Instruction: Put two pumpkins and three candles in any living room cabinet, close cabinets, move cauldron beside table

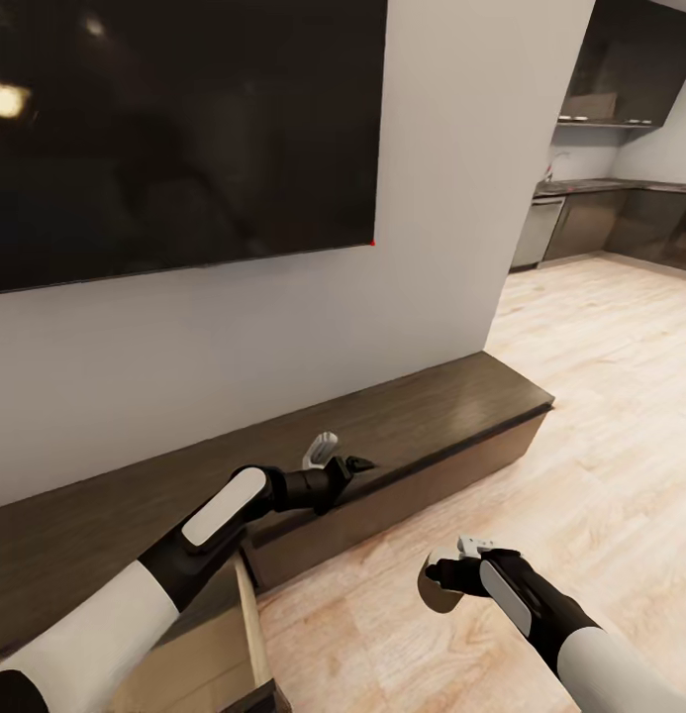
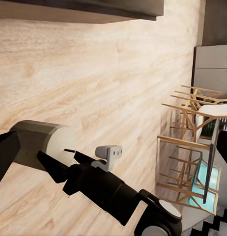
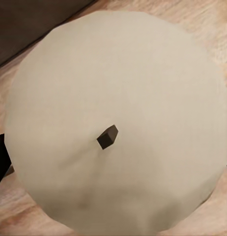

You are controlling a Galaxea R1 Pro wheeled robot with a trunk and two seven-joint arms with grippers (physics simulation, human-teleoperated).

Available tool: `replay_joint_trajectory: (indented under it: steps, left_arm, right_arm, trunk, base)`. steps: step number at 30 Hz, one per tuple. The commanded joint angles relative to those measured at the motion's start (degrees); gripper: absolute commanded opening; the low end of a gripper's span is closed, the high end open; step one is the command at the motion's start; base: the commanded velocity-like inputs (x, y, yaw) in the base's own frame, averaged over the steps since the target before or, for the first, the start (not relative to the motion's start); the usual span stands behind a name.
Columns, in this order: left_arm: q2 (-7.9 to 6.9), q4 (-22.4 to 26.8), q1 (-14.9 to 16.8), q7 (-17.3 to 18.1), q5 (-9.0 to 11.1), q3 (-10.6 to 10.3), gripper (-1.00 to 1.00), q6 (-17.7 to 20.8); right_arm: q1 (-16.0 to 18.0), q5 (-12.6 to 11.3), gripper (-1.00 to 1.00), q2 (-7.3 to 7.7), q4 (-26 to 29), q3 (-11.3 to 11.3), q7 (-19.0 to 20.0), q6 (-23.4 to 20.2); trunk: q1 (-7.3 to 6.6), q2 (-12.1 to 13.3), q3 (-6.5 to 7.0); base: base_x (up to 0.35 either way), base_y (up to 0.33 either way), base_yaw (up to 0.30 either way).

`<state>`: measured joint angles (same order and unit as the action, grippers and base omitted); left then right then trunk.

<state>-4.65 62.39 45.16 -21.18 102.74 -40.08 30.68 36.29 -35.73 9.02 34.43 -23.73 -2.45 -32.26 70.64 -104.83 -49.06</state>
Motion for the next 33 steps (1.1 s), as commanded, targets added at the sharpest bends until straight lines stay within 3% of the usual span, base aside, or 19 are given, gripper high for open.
replay_joint_trajectory:
  steps: [1,6,17,21,26,30,33]
  left_arm:
    - [-0.05,0.0,0.0,0.0,0.0,0.0,1.00,0.0]
    - [-0.87,-1.0,-0.1,0.1,0.1,0.0,1.00,0.0]
    - [-0.93,-2.0,-0.2,0.1,0.1,0.1,1.00,-0.1]
    - [-0.95,-2.0,-0.2,0.1,0.1,0.1,1.00,-0.1]
    - [-0.97,-2.0,-0.2,0.1,0.1,0.1,1.00,-0.1]
    - [-0.97,-2.0,-0.2,0.1,0.1,0.4,1.00,-0.1]
    - [-1.13,-2.0,-0.2,0.0,0.0,1.5,1.00,-0.1]
  right_arm:
    - [0.0,0.0,-1.00,0.01,0.0,0.0,0.0,0.0]
    - [0.0,0.1,-1.00,0.09,0.3,0.3,0.1,0.0]
    - [0.0,-0.2,-1.00,-0.05,0.6,0.0,0.3,-0.6]
    - [0.0,-0.3,-1.00,-0.03,1.9,0.1,0.7,-5.4]
    - [-0.2,-0.9,-1.00,0.10,8.9,0.3,0.8,-10.3]
    - [-0.5,-4.8,-1.00,0.01,15.1,0.4,0.7,-20.2]
    - [-0.6,-6.6,-1.00,-0.14,18.8,0.7,0.2,-23.6]
  trunk:
    - [0.00,0.0,0.00]
    - [0.00,0.0,0.00]
    - [0.00,0.0,0.00]
    - [0.00,0.0,0.00]
    - [0.00,0.0,0.00]
    - [0.00,0.0,0.00]
    - [0.00,0.0,0.00]
  base:
    - [0.000,0.000,0.081]
    - [0.000,0.000,0.020]
    - [0.000,0.000,0.288]
    - [0.000,0.000,0.288]
    - [0.000,0.000,0.289]
    - [0.000,0.000,0.289]
    - [0.000,0.000,0.289]
